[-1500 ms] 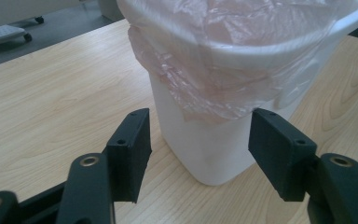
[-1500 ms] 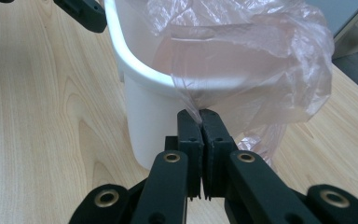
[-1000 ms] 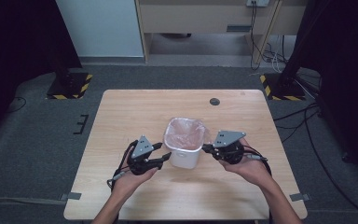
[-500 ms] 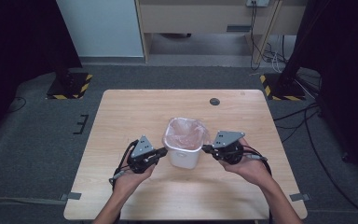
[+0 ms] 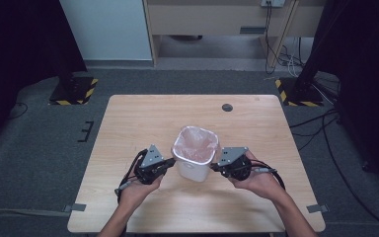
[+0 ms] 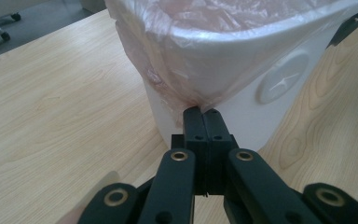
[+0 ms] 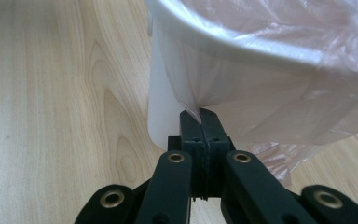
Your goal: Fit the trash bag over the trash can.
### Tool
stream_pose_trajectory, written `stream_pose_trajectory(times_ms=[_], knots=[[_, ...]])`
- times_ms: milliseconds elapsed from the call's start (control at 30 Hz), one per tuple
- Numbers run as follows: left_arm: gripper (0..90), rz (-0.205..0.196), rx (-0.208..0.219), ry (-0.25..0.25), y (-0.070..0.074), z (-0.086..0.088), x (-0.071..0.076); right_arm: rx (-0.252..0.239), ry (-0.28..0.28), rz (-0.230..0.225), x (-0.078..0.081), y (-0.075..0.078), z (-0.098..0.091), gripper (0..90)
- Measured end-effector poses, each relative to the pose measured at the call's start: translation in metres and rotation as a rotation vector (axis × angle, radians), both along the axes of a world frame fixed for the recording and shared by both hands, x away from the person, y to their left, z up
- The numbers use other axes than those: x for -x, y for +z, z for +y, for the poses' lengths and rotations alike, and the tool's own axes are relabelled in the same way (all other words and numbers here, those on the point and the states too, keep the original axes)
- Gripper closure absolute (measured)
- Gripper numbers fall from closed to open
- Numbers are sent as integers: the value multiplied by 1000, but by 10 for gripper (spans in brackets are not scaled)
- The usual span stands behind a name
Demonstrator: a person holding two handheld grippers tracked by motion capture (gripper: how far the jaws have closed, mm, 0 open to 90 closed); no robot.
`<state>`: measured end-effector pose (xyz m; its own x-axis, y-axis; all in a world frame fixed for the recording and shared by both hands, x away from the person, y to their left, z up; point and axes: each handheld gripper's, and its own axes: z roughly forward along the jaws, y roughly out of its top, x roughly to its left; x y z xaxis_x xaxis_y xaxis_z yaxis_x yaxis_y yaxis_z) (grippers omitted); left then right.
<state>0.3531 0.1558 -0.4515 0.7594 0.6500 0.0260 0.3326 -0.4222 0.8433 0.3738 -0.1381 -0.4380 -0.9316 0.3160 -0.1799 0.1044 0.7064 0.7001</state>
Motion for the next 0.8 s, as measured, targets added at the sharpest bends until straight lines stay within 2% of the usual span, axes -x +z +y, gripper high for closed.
stream_pose_trajectory(times_ms=[133, 233, 300, 433, 600, 800], knots=[[900, -2, 1, -9, 1, -1, 2, 35, -21, 2, -5, -4, 1, 900], [900, -1, -4, -17, 0, -4, 3, 50, -63, 4, -12, -5, 0, 900], [900, 0, -27, -26, -3, -7, 3, 59, -88, 5, -15, -7, 0, 900], [900, 15, -45, -14, -7, -6, 0, 79, -86, 12, -15, -10, 2, 900], [900, 44, -74, 16, -14, -4, -4, 80, -81, 23, -14, -13, 2, 900], [900, 56, -87, 21, -17, -7, -5, 88, -98, 33, -16, -19, 0, 900]])
